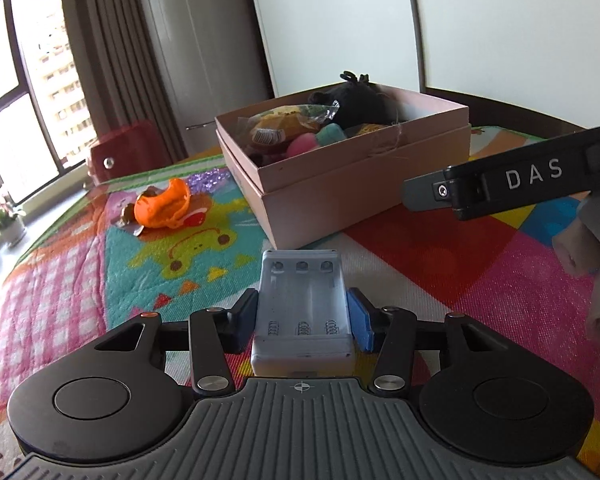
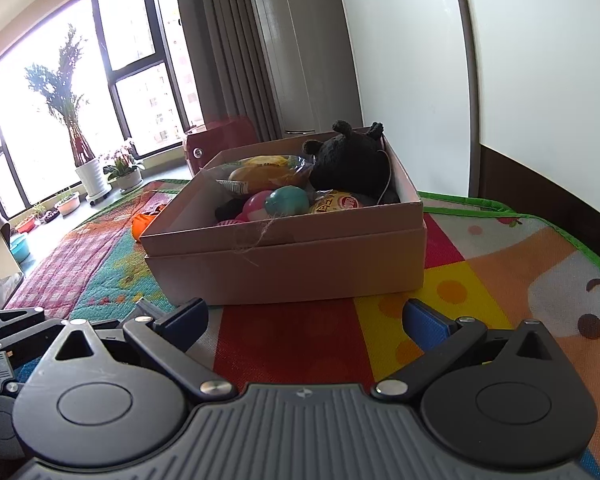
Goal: Organize objects
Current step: 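Move the right gripper down toward the purple sparkly star toy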
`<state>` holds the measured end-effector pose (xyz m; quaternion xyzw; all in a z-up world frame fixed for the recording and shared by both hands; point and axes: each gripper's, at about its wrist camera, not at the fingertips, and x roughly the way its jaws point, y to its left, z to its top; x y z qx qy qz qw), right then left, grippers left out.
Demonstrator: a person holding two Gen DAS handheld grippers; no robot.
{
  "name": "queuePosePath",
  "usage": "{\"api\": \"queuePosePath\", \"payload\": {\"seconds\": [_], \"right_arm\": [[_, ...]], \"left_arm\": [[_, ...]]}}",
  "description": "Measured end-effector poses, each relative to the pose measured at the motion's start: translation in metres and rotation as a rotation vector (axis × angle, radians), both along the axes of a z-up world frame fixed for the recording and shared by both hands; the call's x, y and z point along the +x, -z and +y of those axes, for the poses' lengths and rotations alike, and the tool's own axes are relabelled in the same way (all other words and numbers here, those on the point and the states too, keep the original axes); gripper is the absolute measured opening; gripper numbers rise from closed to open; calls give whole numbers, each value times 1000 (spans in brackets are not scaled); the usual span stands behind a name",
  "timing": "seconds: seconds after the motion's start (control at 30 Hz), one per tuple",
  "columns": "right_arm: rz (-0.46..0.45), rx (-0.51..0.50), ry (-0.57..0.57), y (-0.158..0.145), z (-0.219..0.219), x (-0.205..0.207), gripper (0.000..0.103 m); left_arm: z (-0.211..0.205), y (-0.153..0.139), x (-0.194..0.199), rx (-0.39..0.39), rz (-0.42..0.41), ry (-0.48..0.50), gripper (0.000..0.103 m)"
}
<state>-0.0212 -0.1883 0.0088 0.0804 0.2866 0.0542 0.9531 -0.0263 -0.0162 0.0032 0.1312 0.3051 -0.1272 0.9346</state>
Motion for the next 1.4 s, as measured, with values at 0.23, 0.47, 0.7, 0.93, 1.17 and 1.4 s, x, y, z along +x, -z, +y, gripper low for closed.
{"api": "queuePosePath", "payload": {"seconds": [0.23, 0.47, 0.7, 0.93, 1.17, 1.4], "right_arm": [[-134, -122, -243, -87, 69, 10, 103], [64, -236, -396, -122, 174, 135, 103], [293, -460, -131, -61, 207, 273, 99], [365, -830, -138, -5, 231, 300, 54], [377, -857, -245, 1, 247, 268, 43], [396, -748, -424, -11, 242, 183, 38]], "left_arm": [[97, -4, 9, -95, 46, -232, 53], [173, 1, 5, -311, 20, -349, 53], [185, 1, -1, -420, 1, -346, 52], [194, 3, -3, -487, 4, -349, 52], [198, 4, -4, -519, 7, -349, 52], [200, 5, -4, -540, 11, -354, 53]]}}
